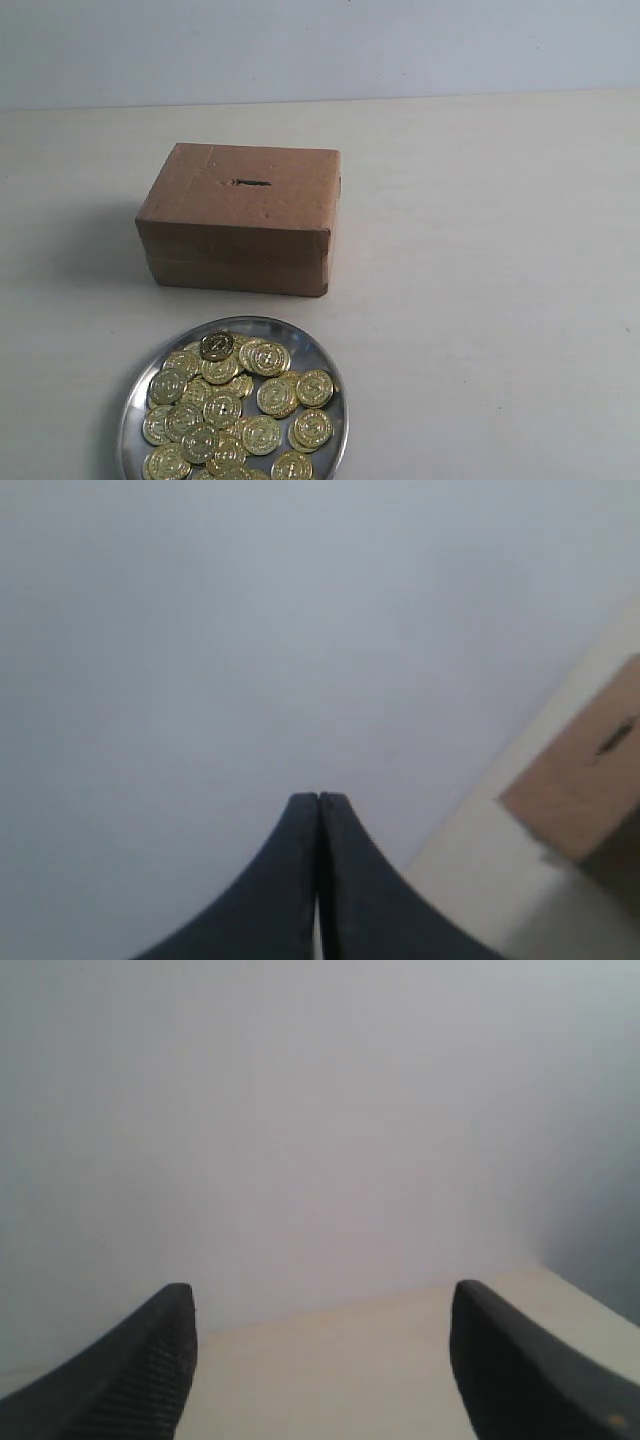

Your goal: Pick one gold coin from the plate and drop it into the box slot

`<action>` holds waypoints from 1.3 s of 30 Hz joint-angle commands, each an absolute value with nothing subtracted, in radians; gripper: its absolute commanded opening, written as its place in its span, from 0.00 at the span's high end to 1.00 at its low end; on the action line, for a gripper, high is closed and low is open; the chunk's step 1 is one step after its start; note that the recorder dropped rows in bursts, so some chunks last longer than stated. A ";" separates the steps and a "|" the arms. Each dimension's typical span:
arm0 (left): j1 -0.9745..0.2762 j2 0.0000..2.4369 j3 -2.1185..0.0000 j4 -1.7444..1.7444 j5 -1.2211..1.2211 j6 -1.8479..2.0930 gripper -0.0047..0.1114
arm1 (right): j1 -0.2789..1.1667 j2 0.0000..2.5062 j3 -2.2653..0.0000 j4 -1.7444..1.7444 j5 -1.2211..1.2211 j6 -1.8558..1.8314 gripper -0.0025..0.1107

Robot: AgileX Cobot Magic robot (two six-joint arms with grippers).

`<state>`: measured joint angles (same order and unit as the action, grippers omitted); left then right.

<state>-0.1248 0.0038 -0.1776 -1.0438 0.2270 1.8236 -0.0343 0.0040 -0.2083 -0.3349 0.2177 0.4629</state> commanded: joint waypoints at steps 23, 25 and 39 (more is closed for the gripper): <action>-0.029 0.000 0.000 -0.280 0.136 1.821 0.96 | -0.038 0.000 0.000 -0.334 0.194 0.462 0.38; -0.029 0.000 0.000 -0.291 0.195 1.821 0.96 | -0.038 0.000 0.000 -0.331 0.196 0.462 0.38; -0.029 0.000 0.000 -0.331 0.356 1.820 0.96 | -0.035 0.000 0.000 -0.330 0.192 0.465 0.38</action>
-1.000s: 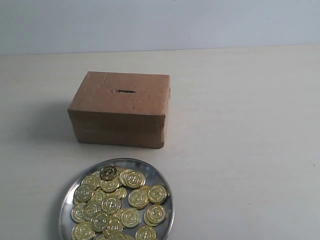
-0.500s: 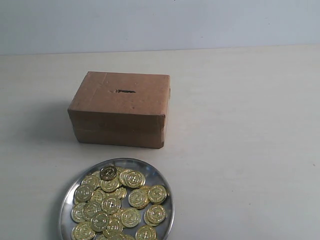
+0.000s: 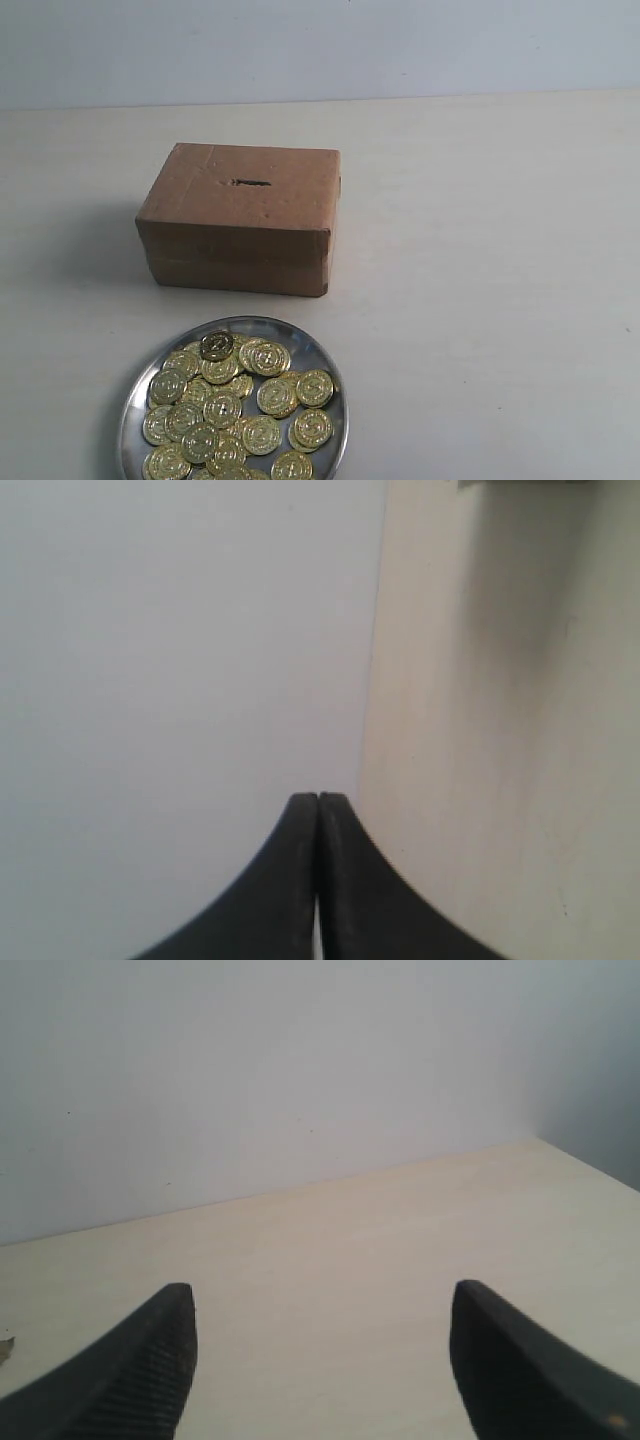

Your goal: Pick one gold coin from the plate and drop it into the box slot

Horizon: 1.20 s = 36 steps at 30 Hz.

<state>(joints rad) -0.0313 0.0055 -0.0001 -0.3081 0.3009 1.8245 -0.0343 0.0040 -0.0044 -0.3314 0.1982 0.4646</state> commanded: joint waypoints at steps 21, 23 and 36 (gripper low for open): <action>-0.029 0.000 0.000 -0.553 0.356 0.877 0.96 | -0.035 0.000 0.000 -0.287 0.253 0.465 0.38; -0.029 0.000 0.000 -0.553 0.356 0.877 0.96 | -0.035 0.000 0.000 -0.287 0.253 0.465 0.38; -0.029 0.000 0.000 -0.523 0.361 0.581 0.96 | -0.035 0.000 0.000 -0.285 0.253 0.465 0.38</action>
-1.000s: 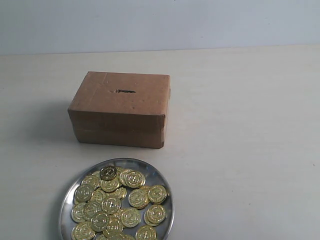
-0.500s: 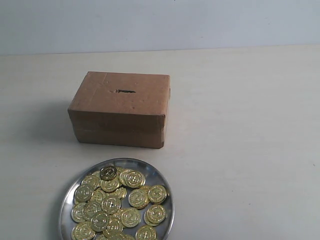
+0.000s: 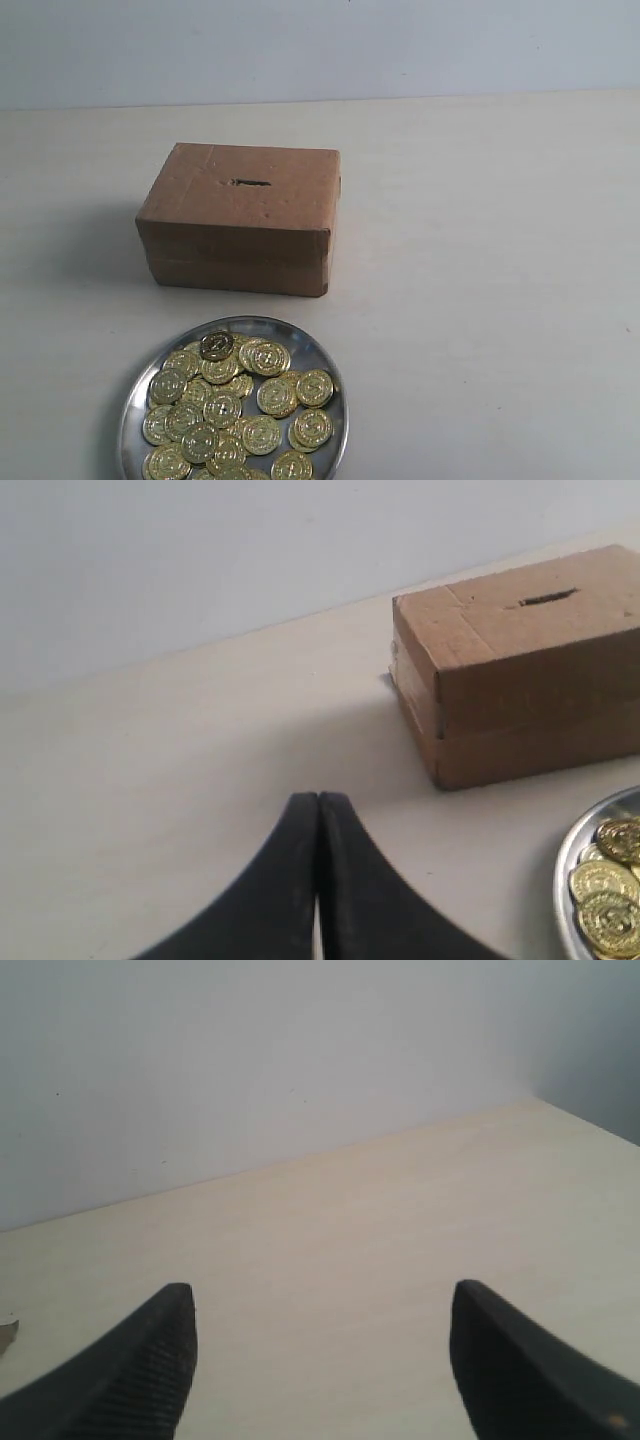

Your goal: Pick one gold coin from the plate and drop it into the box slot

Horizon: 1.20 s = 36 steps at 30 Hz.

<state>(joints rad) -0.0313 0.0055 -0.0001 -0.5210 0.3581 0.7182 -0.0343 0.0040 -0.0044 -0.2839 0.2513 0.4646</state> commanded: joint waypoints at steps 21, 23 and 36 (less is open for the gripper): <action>-0.029 0.000 0.000 -0.527 0.361 0.384 0.96 | -0.035 0.000 0.000 -0.287 0.253 0.249 0.38; -0.029 0.000 0.000 -0.527 0.361 0.384 0.96 | -0.035 0.000 0.000 -0.287 0.253 0.255 0.38; -0.029 0.000 0.000 -0.512 0.363 0.384 0.96 | -0.035 0.000 0.000 -0.287 0.253 0.260 0.38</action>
